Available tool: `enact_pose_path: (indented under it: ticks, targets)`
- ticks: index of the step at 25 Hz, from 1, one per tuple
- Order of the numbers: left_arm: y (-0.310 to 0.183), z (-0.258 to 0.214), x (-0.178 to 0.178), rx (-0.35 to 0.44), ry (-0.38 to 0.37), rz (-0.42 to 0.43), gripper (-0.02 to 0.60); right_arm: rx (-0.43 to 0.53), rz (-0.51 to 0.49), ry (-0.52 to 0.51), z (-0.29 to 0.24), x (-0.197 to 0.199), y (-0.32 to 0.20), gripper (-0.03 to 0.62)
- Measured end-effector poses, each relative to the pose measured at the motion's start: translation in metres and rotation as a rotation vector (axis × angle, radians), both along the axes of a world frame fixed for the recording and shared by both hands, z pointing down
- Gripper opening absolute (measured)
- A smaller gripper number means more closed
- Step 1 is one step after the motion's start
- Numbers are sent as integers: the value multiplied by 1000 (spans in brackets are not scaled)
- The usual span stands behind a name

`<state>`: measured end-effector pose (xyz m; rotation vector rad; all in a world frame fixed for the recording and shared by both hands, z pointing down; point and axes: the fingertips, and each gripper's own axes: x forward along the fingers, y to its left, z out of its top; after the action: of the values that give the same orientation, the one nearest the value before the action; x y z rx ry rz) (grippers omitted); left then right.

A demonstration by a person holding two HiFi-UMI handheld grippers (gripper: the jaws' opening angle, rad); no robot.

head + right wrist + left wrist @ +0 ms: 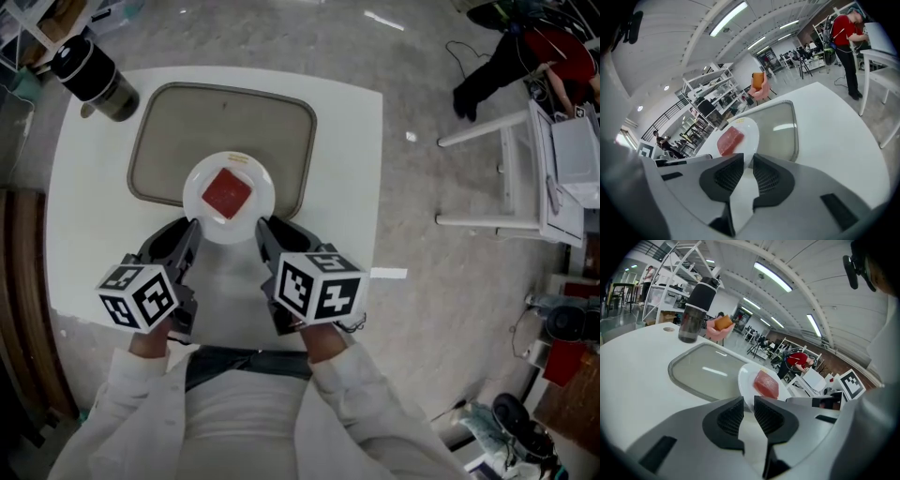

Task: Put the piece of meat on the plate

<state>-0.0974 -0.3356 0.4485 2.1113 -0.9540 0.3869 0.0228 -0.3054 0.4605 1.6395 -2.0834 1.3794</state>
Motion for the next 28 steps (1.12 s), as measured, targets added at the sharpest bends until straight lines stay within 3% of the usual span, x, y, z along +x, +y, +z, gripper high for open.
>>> enact_pose_path:
  ticks: [13,28]
  targets:
    - [-70,15,-1,8,-36,30,67,-15,15,-11,15,-3,-66,74]
    - [-110,37,-4,-10,-62,28,67,-72,24,-5,39,-7,-107,74]
